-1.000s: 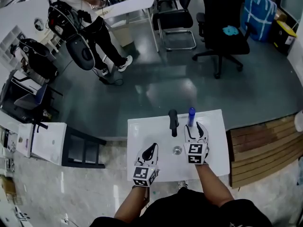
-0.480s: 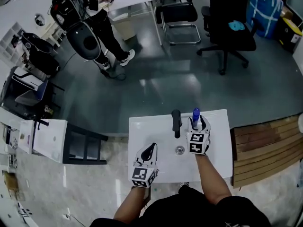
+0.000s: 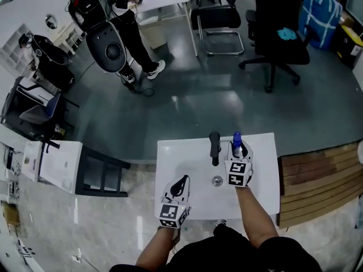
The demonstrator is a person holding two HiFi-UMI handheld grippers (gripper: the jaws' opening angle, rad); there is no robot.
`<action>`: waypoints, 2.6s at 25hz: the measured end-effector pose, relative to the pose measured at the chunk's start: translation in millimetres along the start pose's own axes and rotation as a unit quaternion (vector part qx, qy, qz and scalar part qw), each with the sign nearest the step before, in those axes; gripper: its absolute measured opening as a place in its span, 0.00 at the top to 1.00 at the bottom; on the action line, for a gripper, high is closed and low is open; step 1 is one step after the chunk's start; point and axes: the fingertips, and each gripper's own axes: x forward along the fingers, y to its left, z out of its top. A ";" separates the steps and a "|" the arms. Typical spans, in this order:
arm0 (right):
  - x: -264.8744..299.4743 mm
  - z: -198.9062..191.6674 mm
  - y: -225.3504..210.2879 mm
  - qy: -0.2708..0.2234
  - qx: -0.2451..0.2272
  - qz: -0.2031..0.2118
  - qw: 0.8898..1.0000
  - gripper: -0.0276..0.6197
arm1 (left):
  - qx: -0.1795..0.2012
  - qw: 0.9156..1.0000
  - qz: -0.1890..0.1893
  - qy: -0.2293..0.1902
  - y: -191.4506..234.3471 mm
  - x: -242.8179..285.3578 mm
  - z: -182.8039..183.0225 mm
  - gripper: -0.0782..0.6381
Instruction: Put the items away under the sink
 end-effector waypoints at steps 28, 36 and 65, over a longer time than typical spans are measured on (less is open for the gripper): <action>-358.6 15.1 106.7 -0.100 -0.030 -0.016 0.994 0.71 | 0.008 0.994 -0.079 -0.068 -70.5 -275.7 -53.4 0.86; -434.1 -21.1 146.2 -0.083 -0.049 -0.005 0.995 0.71 | 0.001 0.993 -0.101 -0.065 -94.8 -327.0 -75.5 0.86; -322.8 -266.6 123.8 -0.080 -0.038 0.079 0.993 0.70 | 0.020 0.999 -0.014 -0.045 -105.4 -146.7 -297.1 0.86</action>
